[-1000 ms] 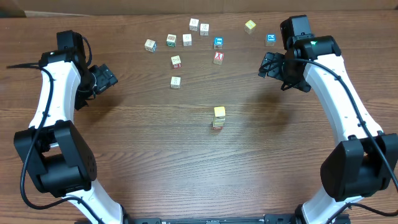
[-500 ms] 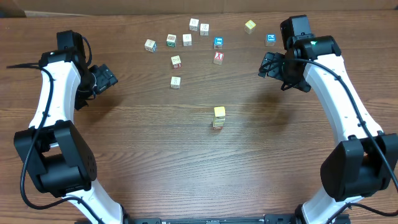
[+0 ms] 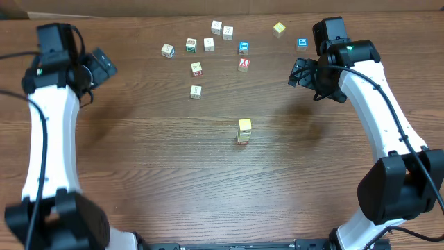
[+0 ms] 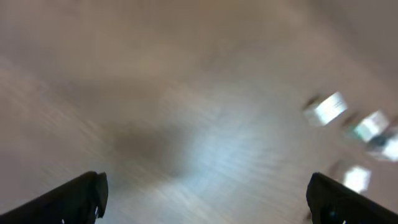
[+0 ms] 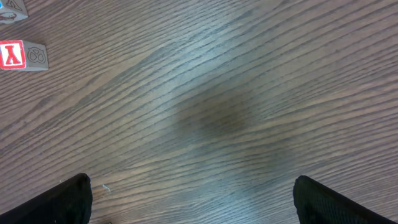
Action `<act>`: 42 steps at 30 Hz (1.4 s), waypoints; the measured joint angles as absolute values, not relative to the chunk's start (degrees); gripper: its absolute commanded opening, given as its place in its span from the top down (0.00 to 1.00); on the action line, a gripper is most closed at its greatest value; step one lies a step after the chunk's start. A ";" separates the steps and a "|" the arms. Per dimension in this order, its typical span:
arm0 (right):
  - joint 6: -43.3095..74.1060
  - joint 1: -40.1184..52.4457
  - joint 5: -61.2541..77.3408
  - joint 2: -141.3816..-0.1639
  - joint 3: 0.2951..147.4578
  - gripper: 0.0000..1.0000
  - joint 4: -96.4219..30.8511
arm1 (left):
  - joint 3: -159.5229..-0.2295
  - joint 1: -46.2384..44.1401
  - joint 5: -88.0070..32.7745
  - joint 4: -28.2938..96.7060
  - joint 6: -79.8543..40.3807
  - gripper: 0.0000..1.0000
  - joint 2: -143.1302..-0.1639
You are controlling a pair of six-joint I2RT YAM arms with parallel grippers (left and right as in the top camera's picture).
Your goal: Form a tower
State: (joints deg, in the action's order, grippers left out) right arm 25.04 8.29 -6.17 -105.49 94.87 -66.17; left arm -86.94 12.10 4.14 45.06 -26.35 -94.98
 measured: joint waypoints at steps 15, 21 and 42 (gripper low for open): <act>25.06 8.27 -6.17 -105.49 94.87 0.00 -66.15 | -40.82 12.10 -6.35 -2.81 -24.93 0.01 -77.89; 25.06 8.29 -6.17 -105.49 94.87 0.00 -66.15 | -25.71 12.10 -7.79 -15.33 -25.93 0.00 -71.79; 25.04 8.29 -6.17 -105.49 94.87 0.00 -66.13 | -0.58 12.10 -7.94 -16.93 -27.03 0.00 -53.19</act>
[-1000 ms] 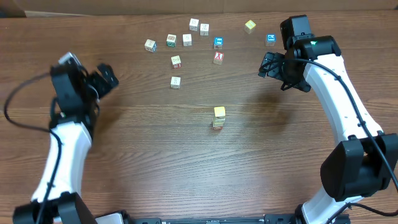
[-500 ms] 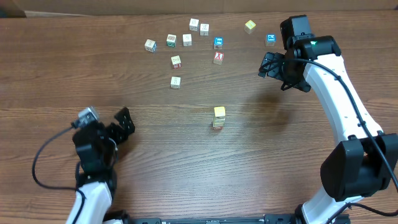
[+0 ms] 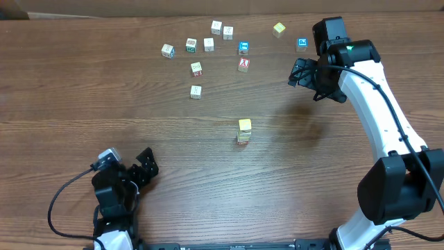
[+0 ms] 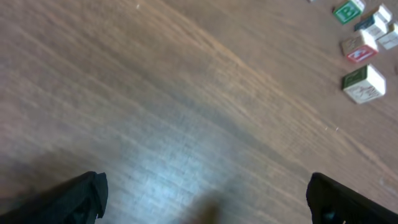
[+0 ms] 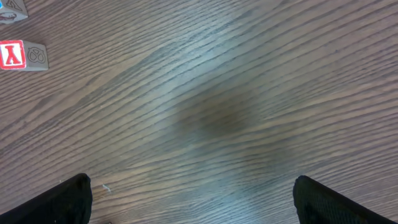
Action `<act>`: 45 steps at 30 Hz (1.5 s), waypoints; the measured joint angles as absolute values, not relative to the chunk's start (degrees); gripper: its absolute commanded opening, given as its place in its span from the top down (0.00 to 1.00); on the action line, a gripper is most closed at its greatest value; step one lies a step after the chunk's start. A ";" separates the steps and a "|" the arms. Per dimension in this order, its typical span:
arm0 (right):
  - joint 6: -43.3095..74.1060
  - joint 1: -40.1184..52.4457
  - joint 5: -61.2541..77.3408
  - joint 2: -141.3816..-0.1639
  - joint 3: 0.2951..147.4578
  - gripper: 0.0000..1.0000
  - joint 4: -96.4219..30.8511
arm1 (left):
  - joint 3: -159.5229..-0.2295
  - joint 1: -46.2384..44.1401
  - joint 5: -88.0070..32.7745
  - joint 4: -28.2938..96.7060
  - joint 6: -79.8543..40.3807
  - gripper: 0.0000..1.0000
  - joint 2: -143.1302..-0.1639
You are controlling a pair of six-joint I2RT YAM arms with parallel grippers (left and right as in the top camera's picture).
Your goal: Form a tower
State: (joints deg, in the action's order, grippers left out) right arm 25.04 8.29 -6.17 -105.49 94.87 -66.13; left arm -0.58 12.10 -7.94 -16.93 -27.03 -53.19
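Observation:
A two-block tower (image 3: 243, 131) stands mid-table, a yellow block (image 3: 244, 125) on top of a block with red print. Several loose letter blocks lie along the far side, among them a red X block (image 3: 243, 64) and a blue block (image 3: 302, 44). My left gripper (image 3: 141, 169) sits low at the front left, open, with bare wood between its fingers (image 4: 87, 194). My right gripper (image 3: 300, 72) hovers right of the red X block (image 5: 22, 55), open and holding nothing; its fingertips (image 5: 71, 199) stand wide apart.
The table (image 3: 333, 173) is brown wood. The left wrist view catches a few loose blocks at its upper right, one with green print (image 4: 364, 84) and one with red (image 4: 359, 46). A cable (image 3: 66, 198) loops beside the folded left arm.
My left arm was raised at the far left of the table; now it is folded down at the front left edge, gripper still open. The right arm and the blocks have not moved.

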 measured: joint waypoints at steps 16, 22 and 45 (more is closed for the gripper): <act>25.04 8.29 -6.20 -105.49 94.87 0.00 -66.11 | -0.47 12.10 -4.64 4.03 -23.99 0.01 -22.96; 25.06 8.29 -6.15 -105.49 94.87 0.00 -66.15 | -0.47 12.10 -4.43 4.03 -18.63 0.01 -11.81; 25.06 8.29 -6.17 -105.49 94.87 0.00 -66.15 | -0.47 12.10 -4.23 4.05 -10.28 0.00 -0.97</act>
